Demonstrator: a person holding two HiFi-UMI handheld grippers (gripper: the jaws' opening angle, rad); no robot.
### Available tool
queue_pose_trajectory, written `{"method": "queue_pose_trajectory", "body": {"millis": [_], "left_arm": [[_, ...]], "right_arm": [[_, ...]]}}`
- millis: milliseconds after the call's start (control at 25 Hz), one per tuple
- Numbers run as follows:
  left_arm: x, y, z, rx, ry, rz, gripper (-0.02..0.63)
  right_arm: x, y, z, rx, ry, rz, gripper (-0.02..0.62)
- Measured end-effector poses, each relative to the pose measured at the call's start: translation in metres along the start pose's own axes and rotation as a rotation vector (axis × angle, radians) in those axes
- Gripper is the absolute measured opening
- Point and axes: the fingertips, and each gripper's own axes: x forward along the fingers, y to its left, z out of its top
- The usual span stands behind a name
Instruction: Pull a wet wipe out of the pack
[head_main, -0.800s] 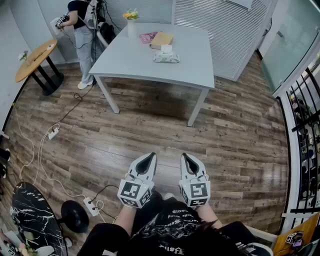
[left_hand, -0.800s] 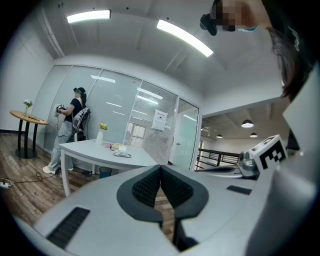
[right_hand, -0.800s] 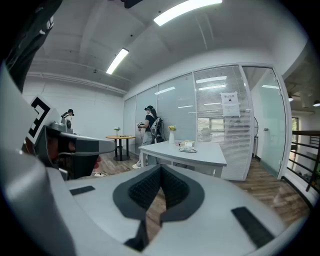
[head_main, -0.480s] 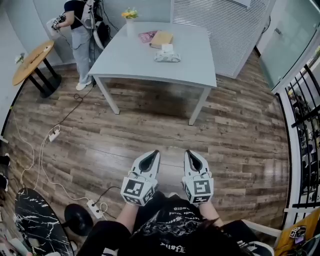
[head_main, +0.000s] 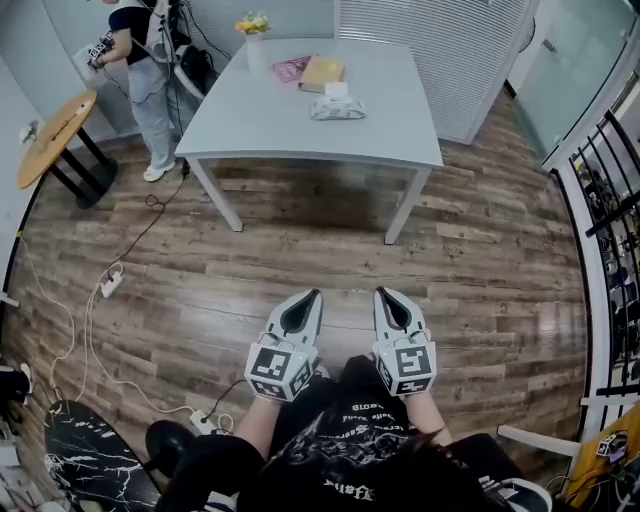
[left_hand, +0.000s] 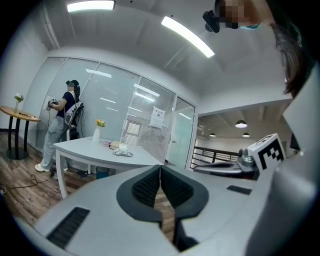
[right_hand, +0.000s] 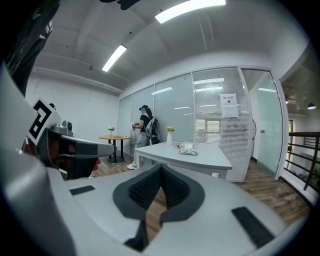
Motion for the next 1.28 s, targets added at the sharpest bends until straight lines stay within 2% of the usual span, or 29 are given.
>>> {"method": "queue_pose_trajectory", "body": {"millis": [160,360,600,720,1040,1280], "left_arm": [[0.008,0.017,0.001,-0.021,-0.002,0.026,0.008],[0.039,0.035,-0.002,-0.024,0.023,0.041,0.008],[0.103,0.055,0.013,0.004,0.028,0.064,0.008],[0.14,0.065,0.022,0.018,0.034,0.08,0.008],[0.227,0.075,0.035,0.002,0.027,0.129,0.008],[0.264,0.081,0.036,-0.013,0.034,0.175,0.008]], "right_arm": [[0.016,-0.005,0.003,-0.009,0.005,-0.008,-0.002],[0.056,-0.024,0.003,-0.013,0.021,0.044,-0.002],[0.116,-0.06,0.014,-0.055,0.023,0.102,-0.002],[0.145,-0.089,0.016,-0.044,0.033,0.113,-0.002],[0.206,-0.155,0.017,-0.049,0.055,0.167,-0.002],[0.235,-0.182,0.015,-0.064,0.071,0.212,-0.002]]}}
